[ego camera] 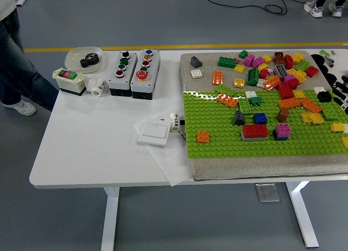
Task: Pick up the brick,pile it on top of brick,press brick,pick up the brick,pile it on top of brick,press brick
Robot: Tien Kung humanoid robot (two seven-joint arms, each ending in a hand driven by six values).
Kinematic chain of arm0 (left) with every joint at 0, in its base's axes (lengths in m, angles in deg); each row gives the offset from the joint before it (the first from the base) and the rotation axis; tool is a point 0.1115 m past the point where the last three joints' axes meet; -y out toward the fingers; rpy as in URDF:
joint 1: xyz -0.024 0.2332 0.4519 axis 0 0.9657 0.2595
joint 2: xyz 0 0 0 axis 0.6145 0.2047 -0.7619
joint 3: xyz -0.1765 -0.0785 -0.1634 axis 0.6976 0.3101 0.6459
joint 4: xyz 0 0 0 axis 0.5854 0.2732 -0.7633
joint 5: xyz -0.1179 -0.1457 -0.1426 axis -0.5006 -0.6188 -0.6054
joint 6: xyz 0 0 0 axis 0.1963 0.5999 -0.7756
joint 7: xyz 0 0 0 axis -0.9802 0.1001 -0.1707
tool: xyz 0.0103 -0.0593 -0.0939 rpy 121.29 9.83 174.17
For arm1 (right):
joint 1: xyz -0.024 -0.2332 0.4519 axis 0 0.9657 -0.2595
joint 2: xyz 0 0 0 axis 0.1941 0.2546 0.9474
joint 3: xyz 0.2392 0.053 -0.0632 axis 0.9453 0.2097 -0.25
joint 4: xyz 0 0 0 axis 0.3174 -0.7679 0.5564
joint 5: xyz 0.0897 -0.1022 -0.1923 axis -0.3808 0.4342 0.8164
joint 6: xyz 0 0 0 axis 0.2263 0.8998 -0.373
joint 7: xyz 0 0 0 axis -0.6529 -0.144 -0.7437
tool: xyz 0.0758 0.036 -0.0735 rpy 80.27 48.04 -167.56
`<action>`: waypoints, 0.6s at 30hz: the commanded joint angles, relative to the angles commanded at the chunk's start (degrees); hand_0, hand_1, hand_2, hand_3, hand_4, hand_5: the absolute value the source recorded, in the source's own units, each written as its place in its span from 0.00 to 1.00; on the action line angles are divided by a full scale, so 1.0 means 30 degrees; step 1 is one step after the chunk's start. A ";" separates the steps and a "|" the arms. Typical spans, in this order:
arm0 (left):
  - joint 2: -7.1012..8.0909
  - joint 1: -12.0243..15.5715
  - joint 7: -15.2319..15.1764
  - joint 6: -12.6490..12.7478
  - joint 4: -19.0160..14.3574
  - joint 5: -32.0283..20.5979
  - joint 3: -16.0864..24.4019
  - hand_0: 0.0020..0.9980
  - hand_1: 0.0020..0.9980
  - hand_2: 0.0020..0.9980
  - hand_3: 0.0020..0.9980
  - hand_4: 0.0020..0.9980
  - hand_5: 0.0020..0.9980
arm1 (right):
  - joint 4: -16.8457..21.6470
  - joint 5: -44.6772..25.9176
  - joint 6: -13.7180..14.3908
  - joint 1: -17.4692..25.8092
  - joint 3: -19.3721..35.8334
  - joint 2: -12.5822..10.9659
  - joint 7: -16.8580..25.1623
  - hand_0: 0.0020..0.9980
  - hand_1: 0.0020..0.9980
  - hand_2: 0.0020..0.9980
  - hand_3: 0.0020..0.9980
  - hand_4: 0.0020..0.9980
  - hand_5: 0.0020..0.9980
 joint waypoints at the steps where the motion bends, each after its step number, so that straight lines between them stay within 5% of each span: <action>1: 0.0002 -0.0006 -0.0001 -0.0002 -0.0001 -0.0019 -0.0017 0.76 0.78 0.78 0.68 0.77 0.65 | 0.0004 0.0244 0.0073 -0.0056 -0.0084 -0.0075 0.0080 1.00 0.87 0.87 0.87 1.00 0.66; 5: 0.0005 -0.0030 -0.0004 -0.0006 -0.0003 -0.0074 -0.0047 0.76 0.78 0.78 0.68 0.77 0.65 | 0.0015 0.2353 0.0525 -0.0555 -0.0819 -0.0725 0.0786 1.00 0.87 0.87 0.87 1.00 0.66; 6: 0.0007 -0.0041 -0.0005 -0.0009 -0.0002 -0.0095 -0.0064 0.76 0.78 0.78 0.68 0.76 0.65 | 0.0023 0.3137 0.0677 -0.0790 -0.1131 -0.0991 0.1047 0.94 0.84 0.84 0.83 1.00 0.48; 11: 0.0020 -0.0074 -0.0003 -0.0004 -0.0004 -0.0168 -0.0104 0.76 0.78 0.78 0.68 0.76 0.65 | 0.0080 0.6560 0.1089 -0.1759 -0.2391 -0.1895 0.1940 0.94 0.84 0.84 0.83 1.00 0.48; 12: 0.0021 -0.0079 -0.0007 0.0002 -0.0005 -0.0196 -0.0119 0.76 0.78 0.78 0.68 0.76 0.65 | 0.0100 0.6891 0.1121 -0.1920 -0.2592 -0.2017 0.2028 0.88 0.81 0.82 0.81 1.00 0.34; 17: 0.0035 -0.0114 -0.0016 0.0029 -0.0008 -0.0330 -0.0191 0.76 0.78 0.78 0.68 0.76 0.65 | 0.0174 0.8844 0.1459 -0.2923 -0.4114 -0.2633 0.2508 0.88 0.81 0.82 0.81 1.00 0.34; 18: 0.0039 -0.0119 -0.0010 0.0033 -0.0010 -0.0334 -0.0192 0.76 0.78 0.78 0.68 0.76 0.65 | 0.0197 0.9206 0.1606 -0.3139 -0.4410 -0.2728 0.2555 0.78 0.74 0.77 0.80 1.00 0.27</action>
